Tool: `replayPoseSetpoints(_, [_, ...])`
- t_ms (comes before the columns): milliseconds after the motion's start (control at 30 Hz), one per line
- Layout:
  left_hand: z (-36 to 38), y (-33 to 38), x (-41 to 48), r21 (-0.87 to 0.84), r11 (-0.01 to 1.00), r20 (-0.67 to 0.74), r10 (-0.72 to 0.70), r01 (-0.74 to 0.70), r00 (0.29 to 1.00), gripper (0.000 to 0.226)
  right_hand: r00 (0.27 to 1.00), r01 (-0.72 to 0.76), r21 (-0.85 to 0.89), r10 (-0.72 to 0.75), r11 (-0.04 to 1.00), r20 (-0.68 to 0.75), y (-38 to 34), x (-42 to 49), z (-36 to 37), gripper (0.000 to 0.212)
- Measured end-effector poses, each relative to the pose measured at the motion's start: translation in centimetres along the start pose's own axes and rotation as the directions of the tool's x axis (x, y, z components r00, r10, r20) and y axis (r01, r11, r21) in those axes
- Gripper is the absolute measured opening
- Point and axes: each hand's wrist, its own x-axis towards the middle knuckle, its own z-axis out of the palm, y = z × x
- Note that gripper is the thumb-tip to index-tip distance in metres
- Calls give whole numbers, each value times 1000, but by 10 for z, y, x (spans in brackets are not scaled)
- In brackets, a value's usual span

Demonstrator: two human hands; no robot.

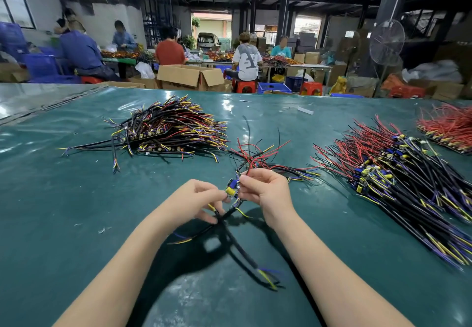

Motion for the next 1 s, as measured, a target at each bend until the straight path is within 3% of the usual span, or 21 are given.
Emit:
replayPoseSetpoints(167, [-10, 1, -3, 186, 982, 43, 16, -24, 999, 38, 995, -83, 117, 76, 990, 60, 1, 0, 3, 19])
replayPoseSetpoints(233, [-13, 4, -4, 277, 959, 69, 41, -59, 997, 29, 990, -134, 276, 140, 952, -1, 0, 3, 1, 21])
replayPoseSetpoints(300, [-15, 1, -2, 420, 906, 78, 17, -49, 997, 36, 978, -132, 383, 184, 914, -102, -3, 8, -7, 22])
replayPoseSetpoints(400, [-16, -5, -1, 650, 760, 16, -22, 6, 1000, 34, 967, -116, 318, 180, 941, -181, -6, 11, -18, 21])
replayPoseSetpoints(467, [-16, -5, -1, 680, 733, -33, 7, 17, 999, 25, 974, -123, 249, 165, 961, -157, -4, 10, -16, 20])
replayPoseSetpoints(567, [-11, 1, 2, 475, 880, -199, 106, 1, 974, 12, 989, -130, 105, 137, 986, -59, -2, 7, -8, 19])
replayPoseSetpoints(633, [-4, 6, 3, 86, 996, -268, 33, -10, 963, 8, 989, -145, 81, 143, 986, 29, 0, 5, -3, 19])
replayPoseSetpoints(667, [0, 9, 3, -82, 997, -242, -34, 15, 970, 1, 985, -162, 80, 156, 984, 74, 1, 3, 0, 18])
replayPoseSetpoints(700, [3, 8, 3, -143, 989, -193, -65, 37, 979, 8, 978, -184, 72, 175, 980, 116, 2, 2, 2, 18])
replayPoseSetpoints(800, [7, 3, 0, -8, 998, -82, -68, 67, 994, 14, 941, -271, 24, 259, 962, 220, 3, -1, 4, 20])
replayPoseSetpoints(1000, [6, -3, 3, -25, 998, -120, -62, 60, 991, 16, 914, -274, -85, 287, 958, 286, 1, -1, -2, 17])
